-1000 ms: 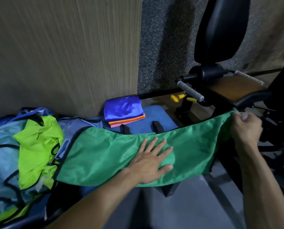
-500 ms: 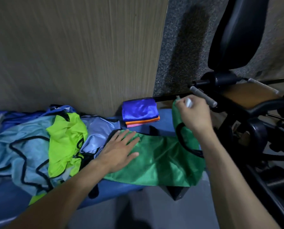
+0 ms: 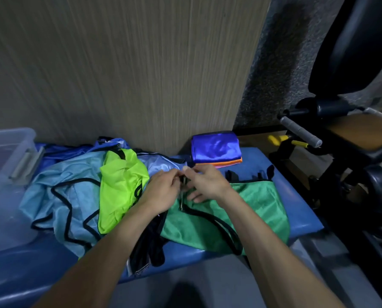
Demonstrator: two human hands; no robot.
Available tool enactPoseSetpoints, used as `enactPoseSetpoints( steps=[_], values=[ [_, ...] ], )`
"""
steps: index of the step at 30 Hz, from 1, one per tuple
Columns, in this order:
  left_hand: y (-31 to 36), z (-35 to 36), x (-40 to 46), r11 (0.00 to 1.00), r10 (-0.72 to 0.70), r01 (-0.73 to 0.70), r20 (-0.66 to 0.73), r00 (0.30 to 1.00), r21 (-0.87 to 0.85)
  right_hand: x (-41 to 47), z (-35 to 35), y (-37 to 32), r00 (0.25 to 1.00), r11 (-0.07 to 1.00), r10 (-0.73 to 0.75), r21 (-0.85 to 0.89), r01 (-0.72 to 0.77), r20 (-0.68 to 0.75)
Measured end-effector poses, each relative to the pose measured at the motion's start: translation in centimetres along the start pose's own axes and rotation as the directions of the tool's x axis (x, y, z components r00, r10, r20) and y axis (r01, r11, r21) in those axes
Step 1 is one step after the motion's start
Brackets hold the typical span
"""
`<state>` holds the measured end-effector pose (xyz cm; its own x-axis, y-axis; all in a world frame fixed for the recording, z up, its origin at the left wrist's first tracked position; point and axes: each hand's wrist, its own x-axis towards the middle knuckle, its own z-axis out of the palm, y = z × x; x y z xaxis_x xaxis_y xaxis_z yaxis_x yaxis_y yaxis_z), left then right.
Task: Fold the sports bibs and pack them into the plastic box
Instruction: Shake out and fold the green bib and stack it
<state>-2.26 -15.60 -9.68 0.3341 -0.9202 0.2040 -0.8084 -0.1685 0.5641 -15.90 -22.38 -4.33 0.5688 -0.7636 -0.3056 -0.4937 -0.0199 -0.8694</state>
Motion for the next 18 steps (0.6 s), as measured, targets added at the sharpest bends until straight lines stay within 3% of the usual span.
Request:
enactPoseSetpoints(
  steps=[2, 4, 8, 11, 14, 18],
  values=[
    [0.0, 0.0, 0.1, 0.997, -0.063, 0.064, 0.014, 0.998, -0.04, -0.3, -0.6, 0.3, 0.997, 0.999, 0.047, 0.016, -0.048, 0.069],
    [0.0, 0.1, 0.2, 0.996, -0.085, 0.086, 0.027, 0.996, -0.029, -0.4, -2.0, 1.0, 0.998, 0.999, 0.04, 0.022, -0.04, 0.039],
    [0.1, 0.6, 0.2, 0.984, -0.14, 0.144, 0.049, 0.989, -0.103, -0.6, -4.3, 3.4, 0.998, 0.95, -0.055, -0.309, 0.042, -0.033],
    [1.1, 1.4, 0.2, 0.989, -0.109, 0.112, -0.033, 0.994, 0.097, -1.1, -4.6, 4.6, 0.995, 0.872, -0.099, -0.478, 0.101, 0.031],
    [2.1, 2.3, 0.1, 0.964, -0.065, 0.084, -0.082, 0.995, 0.254, -1.6, -5.1, 5.1, 0.989, 0.836, -0.126, -0.529, 0.147, 0.076],
    [2.7, 2.6, 0.2, 0.969, -0.047, 0.072, -0.113, 0.993, 0.235, -2.3, -7.4, 5.8, 0.966, 0.777, -0.26, -0.596, 0.204, -0.009]
  ],
)
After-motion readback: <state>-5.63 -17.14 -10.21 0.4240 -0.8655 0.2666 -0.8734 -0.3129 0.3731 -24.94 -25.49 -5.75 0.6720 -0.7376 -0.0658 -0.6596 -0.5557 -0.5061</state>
